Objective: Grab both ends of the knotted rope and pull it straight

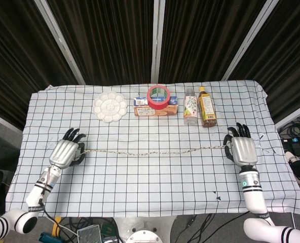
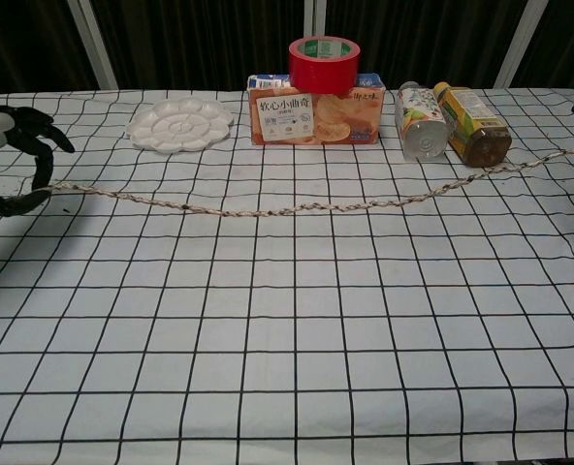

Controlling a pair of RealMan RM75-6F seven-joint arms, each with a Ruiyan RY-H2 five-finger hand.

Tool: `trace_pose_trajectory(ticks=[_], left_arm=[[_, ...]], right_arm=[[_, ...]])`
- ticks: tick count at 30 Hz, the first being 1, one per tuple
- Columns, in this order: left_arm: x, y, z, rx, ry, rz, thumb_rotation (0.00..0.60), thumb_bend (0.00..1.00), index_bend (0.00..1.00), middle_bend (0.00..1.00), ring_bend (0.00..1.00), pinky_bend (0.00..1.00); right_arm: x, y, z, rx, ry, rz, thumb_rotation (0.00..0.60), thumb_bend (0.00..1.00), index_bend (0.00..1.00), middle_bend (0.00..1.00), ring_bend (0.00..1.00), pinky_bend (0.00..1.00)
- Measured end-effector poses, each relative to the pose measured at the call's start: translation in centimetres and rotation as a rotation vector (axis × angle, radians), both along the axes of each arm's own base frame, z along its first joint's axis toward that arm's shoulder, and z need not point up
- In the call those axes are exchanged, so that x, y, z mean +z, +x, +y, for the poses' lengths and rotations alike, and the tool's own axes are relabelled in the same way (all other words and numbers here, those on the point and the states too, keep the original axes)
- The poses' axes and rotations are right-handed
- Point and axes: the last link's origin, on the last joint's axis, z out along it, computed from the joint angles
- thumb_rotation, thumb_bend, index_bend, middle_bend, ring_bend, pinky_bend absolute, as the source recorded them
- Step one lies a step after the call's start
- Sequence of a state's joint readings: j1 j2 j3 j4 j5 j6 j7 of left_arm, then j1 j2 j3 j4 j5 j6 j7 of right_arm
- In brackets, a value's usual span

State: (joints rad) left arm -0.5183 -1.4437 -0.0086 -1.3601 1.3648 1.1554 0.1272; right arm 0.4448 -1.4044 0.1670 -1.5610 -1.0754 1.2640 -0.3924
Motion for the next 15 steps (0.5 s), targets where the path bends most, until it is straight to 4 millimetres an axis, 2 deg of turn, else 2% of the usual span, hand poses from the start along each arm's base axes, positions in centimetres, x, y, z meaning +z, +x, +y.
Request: trace_pose_trajectory(ticks=[6, 15], left_arm=[[-0.4, -0.5, -0.6, 0.005, -0.015, -0.004, 0.551, 0.44, 0.61, 0.19, 0.05, 0.0], [-1.9, -0.7, -0.2, 0.011, -0.041, 0.005, 0.552, 0.44, 0.61, 0.19, 0.05, 0.0]], right_arm=[[-0.4, -1.1, 0.5, -0.025, 0.023, 0.004, 0.6, 0.64, 0.65, 0.2, 0.0, 0.0], [-2.5, -1.8, 0.9, -0.044, 0.056, -0.006, 0.6, 0.64, 0.65, 0.19, 0.0, 0.0]])
